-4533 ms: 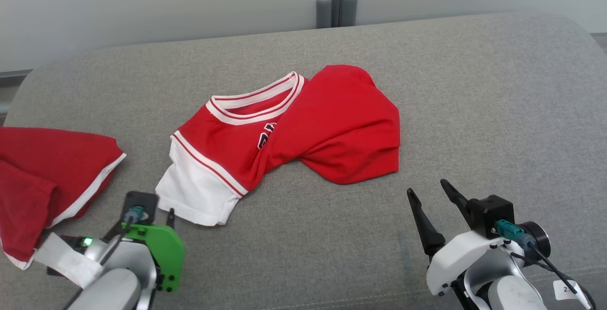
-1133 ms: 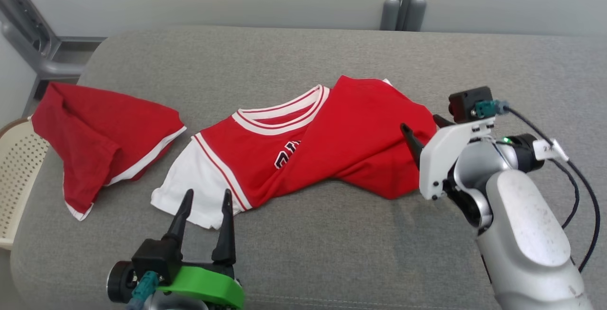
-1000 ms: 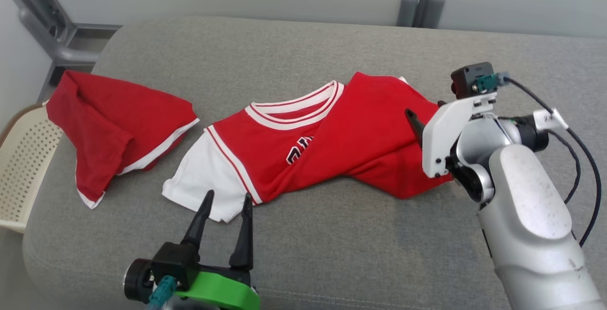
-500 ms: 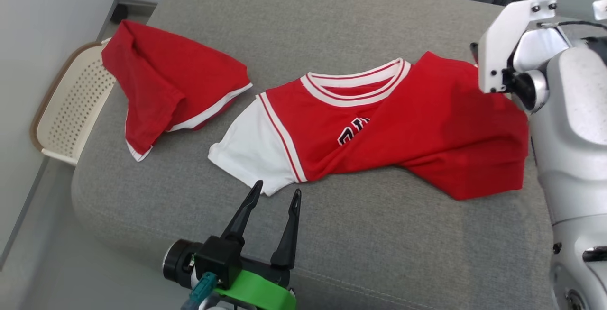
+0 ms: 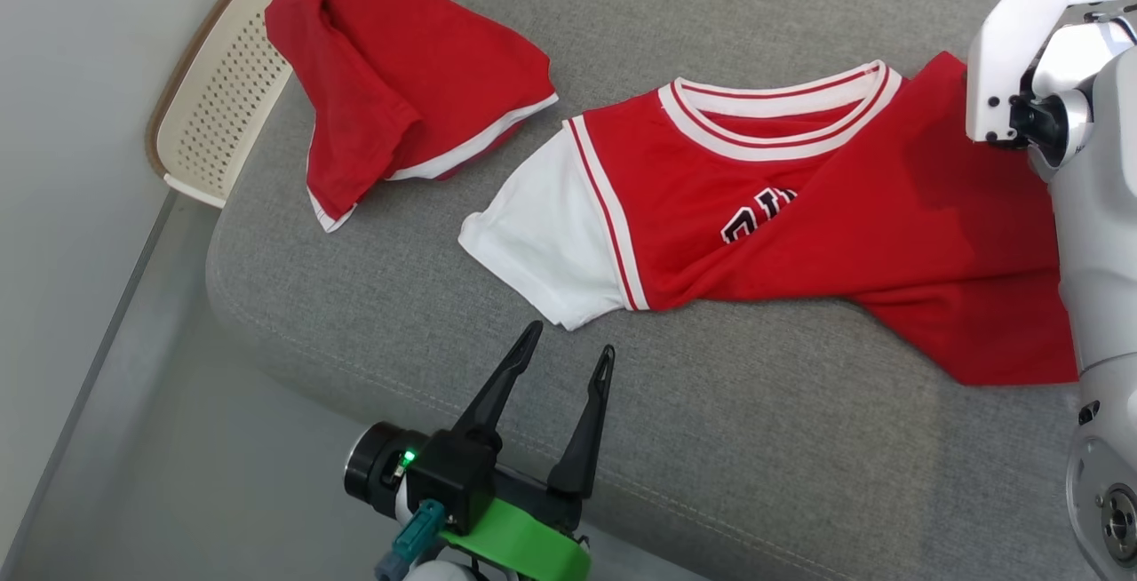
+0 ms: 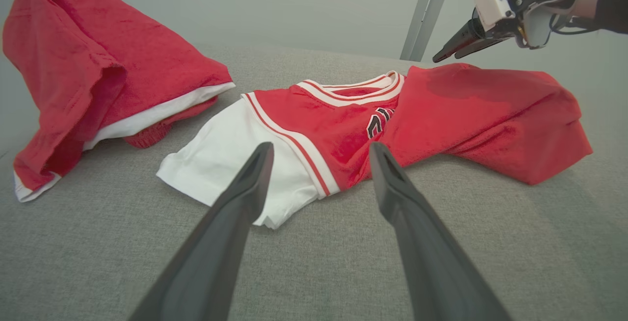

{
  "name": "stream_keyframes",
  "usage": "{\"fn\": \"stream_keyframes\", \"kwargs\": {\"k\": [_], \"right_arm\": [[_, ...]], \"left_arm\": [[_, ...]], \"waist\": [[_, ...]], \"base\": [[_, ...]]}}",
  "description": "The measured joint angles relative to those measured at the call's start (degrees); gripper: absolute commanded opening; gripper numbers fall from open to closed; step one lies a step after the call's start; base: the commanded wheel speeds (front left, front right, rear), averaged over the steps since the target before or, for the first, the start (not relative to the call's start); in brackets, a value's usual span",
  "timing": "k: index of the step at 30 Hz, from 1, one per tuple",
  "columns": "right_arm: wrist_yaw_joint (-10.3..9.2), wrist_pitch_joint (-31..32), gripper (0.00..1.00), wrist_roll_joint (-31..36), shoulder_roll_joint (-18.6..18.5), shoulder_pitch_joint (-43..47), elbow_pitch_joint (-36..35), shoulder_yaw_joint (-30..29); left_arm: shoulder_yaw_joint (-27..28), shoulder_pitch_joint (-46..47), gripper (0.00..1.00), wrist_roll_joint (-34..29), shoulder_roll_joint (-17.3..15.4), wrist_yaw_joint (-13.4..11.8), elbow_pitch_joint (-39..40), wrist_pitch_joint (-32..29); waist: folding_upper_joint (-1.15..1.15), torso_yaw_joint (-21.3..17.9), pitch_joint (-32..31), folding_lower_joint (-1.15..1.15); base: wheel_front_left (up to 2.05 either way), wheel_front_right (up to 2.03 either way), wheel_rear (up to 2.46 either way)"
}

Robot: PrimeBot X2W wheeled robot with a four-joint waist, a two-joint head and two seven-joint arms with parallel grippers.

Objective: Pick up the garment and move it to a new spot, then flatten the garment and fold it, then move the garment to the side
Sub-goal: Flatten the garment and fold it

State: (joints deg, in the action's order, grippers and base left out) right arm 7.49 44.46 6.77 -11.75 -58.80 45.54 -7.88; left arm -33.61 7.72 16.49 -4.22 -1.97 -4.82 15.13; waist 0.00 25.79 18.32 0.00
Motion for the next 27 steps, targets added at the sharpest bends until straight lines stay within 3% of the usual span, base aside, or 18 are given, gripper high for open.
{"fn": "stream_keyframes", "kwargs": {"k": [1, 2, 3, 5, 6, 7, 8, 18, 27], "right_arm": [[0.0, 0.04, 0.93, 0.16, 0.16, -0.32, 0.4, -0.32], [0.0, 0.41, 0.79, 0.52, 0.38, -0.58, 0.8, -0.56], [0.0, 0.63, 0.54, 0.68, 0.7, -0.69, 1.22, -0.74], [0.0, 1.53, 0.39, 1.09, 1.47, -0.67, 2.11, -0.73], [0.0, 1.92, 0.27, 1.09, 1.81, -0.62, 2.41, -0.75], [0.0, 2.19, 0.08, 1.1, 2.02, -0.59, 2.53, -0.51], [0.0, 2.18, 0.0, 1.1, 2.11, -0.6, 2.53, -0.19], [0.0, -1.21, 0.0, -2.4, 0.92, -1.0, 0.23, 7.15], [0.01, -0.78, 0.0, -14.34, -4.6, 3.54, -13.12, 17.06]], "left_arm": [[-0.12, 0.02, 1.0, 0.0, 0.1, 0.07, -0.1, 0.0], [-0.2, 0.04, 1.0, 0.0, 0.19, 0.23, -0.2, 0.0], [-0.24, 0.14, 1.0, 0.0, 0.27, 0.26, -0.3, 0.0], [-0.29, 0.61, 1.0, 0.0, 0.48, 0.4, -0.66, 0.0], [-0.27, 0.81, 1.0, 0.01, 0.62, 0.41, -0.75, 0.0], [-0.21, 0.96, 1.0, 0.01, 0.71, 0.41, -0.85, 0.0], [-0.13, 1.1, 1.0, 0.01, 0.79, 0.42, -0.96, 0.0], [1.51, 1.85, 1.0, -0.16, 1.04, 0.46, -2.09, 0.0], [3.26, 1.75, 1.0, -1.02, 0.14, 0.41, -3.3, 0.0]], "waist": [[0.0, 0.35, 0.5, 0.0], [0.0, 0.66, 1.0, 0.0], [0.0, 0.92, 1.47, 0.0], [0.0, 1.31, 2.31, 0.0], [0.0, 1.45, 2.62, 0.01], [0.0, 1.53, 2.86, 0.0], [0.0, 1.51, 3.04, 0.0], [0.0, -1.48, 2.24, 0.0], [0.0, -5.41, -1.26, 0.0]], "base": [[0.0, 0.0, 0.0], [0.0, 0.0, 0.0], [0.0, 0.0, 0.0], [0.0, 0.0, 0.0], [0.0, 0.0, 0.0], [0.0, 0.0, 0.0], [0.0, 0.0, 0.0], [0.0, 0.0, 0.0], [0.0, 0.0, 0.0]]}}
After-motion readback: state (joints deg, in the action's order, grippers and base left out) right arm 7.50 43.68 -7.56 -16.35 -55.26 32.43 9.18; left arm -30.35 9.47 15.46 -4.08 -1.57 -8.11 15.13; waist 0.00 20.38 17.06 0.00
